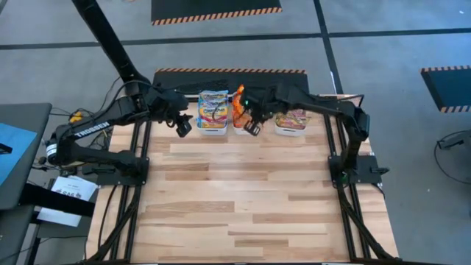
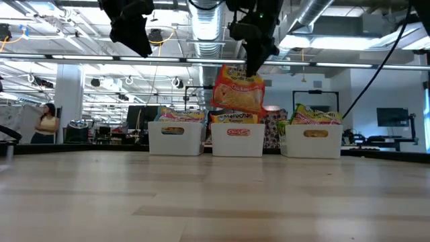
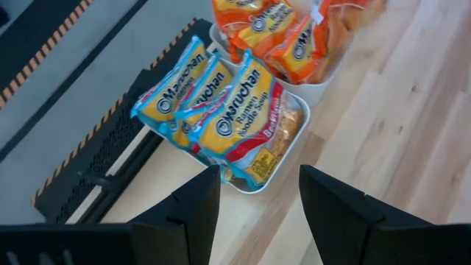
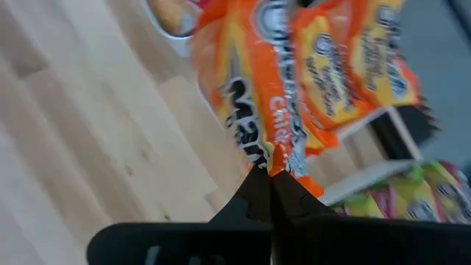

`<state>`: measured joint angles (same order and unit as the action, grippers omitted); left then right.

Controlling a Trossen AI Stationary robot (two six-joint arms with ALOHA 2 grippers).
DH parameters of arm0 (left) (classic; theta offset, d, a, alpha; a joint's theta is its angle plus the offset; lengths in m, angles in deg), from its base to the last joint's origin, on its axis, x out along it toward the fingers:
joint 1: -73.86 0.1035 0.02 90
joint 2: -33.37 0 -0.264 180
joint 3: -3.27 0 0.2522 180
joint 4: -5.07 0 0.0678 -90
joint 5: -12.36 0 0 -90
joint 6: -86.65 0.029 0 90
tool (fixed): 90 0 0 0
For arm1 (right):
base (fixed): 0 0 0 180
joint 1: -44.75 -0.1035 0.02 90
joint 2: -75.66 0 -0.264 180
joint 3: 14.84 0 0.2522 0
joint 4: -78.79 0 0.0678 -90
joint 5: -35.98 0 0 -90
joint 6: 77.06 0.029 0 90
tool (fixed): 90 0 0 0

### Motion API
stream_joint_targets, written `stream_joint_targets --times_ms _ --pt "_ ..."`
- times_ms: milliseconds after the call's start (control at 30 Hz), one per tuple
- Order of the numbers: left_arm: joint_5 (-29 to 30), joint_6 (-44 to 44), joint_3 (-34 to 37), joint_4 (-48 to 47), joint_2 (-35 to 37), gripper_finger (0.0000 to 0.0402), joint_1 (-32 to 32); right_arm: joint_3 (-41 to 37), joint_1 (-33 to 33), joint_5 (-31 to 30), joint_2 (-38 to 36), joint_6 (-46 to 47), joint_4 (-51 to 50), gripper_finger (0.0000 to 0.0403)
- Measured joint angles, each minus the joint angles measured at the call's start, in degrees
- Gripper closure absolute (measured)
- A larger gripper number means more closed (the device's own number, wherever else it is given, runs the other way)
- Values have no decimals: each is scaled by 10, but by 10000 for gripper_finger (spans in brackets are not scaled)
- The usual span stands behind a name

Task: Sort Maruchan noodles
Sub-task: Put the orange noodle pack into the middle white bin

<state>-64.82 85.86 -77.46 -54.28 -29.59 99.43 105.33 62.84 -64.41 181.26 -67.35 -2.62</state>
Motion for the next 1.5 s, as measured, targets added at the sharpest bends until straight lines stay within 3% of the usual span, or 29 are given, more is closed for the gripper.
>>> stream_joint_targets --times_ms 233,567,833,1300,1500 --pt "0 -29 0 0 0 228 30 0 56 28 6 -93 21 403" --pt "0 -46 0 0 0 228 60 0 83 42 6 -141 42 403" --pt "0 -60 0 0 0 228 73 0 78 73 14 -126 49 403" --pt "0 -61 0 0 0 228 75 -1 71 61 74 -116 34 402" --pt "0 -59 0 0 0 228 75 -1 68 60 83 -114 46 382"
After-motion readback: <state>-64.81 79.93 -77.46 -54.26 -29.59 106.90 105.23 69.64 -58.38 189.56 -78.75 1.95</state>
